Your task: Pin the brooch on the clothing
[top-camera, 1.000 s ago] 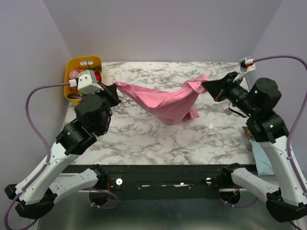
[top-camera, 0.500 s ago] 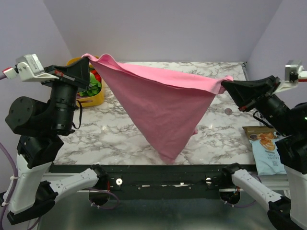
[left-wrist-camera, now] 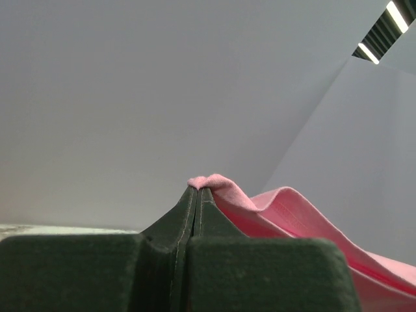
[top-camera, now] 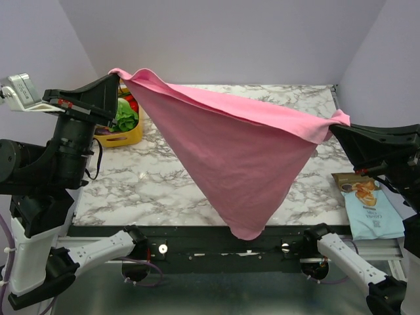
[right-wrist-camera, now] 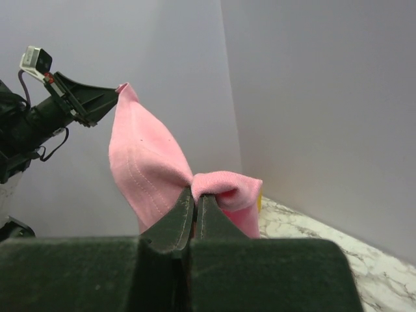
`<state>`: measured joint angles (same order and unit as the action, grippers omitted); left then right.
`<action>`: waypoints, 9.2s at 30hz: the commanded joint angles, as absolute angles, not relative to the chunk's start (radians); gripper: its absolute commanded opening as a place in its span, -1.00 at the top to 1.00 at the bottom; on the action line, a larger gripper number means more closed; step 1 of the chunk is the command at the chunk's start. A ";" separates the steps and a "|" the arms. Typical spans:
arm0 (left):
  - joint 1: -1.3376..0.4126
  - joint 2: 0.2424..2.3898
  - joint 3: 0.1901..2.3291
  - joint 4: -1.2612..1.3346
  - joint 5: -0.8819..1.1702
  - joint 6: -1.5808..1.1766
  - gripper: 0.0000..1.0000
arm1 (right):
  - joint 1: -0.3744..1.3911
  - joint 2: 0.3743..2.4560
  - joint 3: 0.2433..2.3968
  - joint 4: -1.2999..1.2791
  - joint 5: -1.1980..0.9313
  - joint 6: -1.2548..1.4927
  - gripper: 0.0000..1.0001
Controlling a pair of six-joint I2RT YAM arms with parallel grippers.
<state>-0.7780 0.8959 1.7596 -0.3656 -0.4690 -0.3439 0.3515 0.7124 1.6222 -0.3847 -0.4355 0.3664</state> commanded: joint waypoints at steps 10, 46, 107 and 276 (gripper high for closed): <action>-0.772 0.966 1.757 -0.376 -0.847 -0.227 1.00 | 0.347 0.723 1.499 -0.405 -0.237 0.310 0.99; -0.772 0.838 1.819 -0.546 -0.631 -0.305 1.00 | 0.348 0.661 1.523 -0.367 -0.589 0.345 0.99; -0.100 1.939 1.767 -0.351 -0.189 -0.551 1.00 | 0.130 1.894 1.492 -0.028 -0.443 0.377 0.99; -0.615 1.436 0.994 -0.384 -0.161 -0.672 -0.22 | 0.397 1.489 1.060 -0.686 -0.022 0.301 0.99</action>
